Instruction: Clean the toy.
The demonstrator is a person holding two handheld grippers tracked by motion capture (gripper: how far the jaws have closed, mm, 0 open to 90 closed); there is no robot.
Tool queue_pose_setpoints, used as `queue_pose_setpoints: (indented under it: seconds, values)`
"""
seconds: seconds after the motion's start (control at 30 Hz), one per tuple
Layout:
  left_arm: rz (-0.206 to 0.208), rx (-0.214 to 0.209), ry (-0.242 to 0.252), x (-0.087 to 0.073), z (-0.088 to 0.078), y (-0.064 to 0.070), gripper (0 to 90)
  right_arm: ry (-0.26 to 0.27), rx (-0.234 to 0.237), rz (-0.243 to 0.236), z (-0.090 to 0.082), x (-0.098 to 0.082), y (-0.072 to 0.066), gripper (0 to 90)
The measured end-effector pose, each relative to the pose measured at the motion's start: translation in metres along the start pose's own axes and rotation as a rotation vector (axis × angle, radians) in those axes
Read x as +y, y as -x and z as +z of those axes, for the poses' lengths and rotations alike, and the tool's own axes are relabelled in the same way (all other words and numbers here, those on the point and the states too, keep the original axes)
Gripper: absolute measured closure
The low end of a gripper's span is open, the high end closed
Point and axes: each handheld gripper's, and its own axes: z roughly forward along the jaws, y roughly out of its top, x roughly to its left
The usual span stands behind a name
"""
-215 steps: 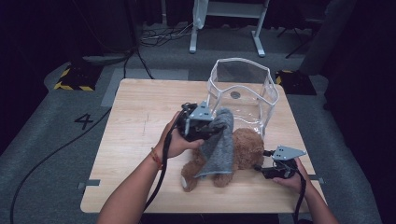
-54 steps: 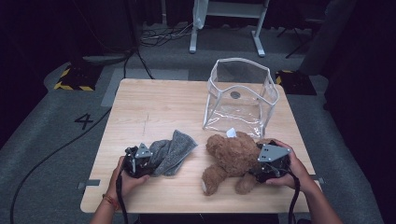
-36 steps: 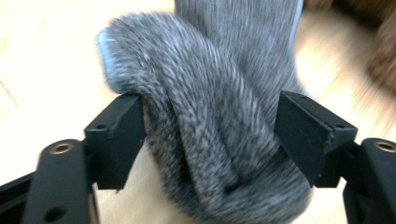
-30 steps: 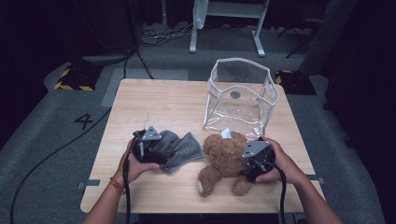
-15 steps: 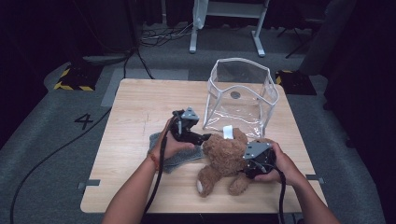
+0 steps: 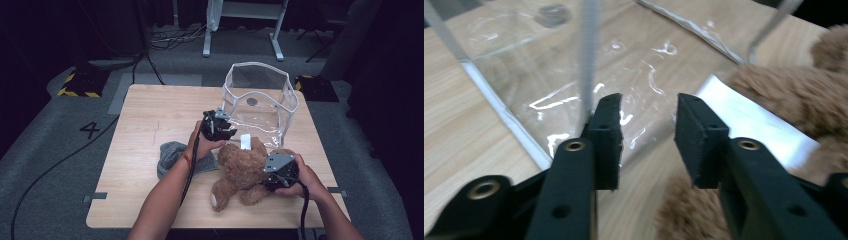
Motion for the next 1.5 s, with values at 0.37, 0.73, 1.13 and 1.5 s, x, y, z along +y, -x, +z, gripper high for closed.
queue_pose_setpoints:
  seconds: [0.37,0.73,1.13,1.5]
  values:
    - [-0.003,-0.002,0.113,0.0,-0.008,0.0,30.1,0.014,0.005,-0.008,-0.004,-0.004,-0.001,34.5]
    - [-0.051,0.057,0.236,-0.008,-0.023,-0.003,32.6,0.019,0.01,-0.003,-0.007,-0.007,0.0,35.1]
    - [-0.056,0.076,0.057,0.004,0.009,-0.017,43.6,0.027,0.013,0.004,-0.007,-0.007,0.001,36.0]
    - [0.018,0.083,-0.007,0.001,0.003,-0.02,86.3,0.061,0.016,0.006,-0.013,-0.012,0.004,37.9]
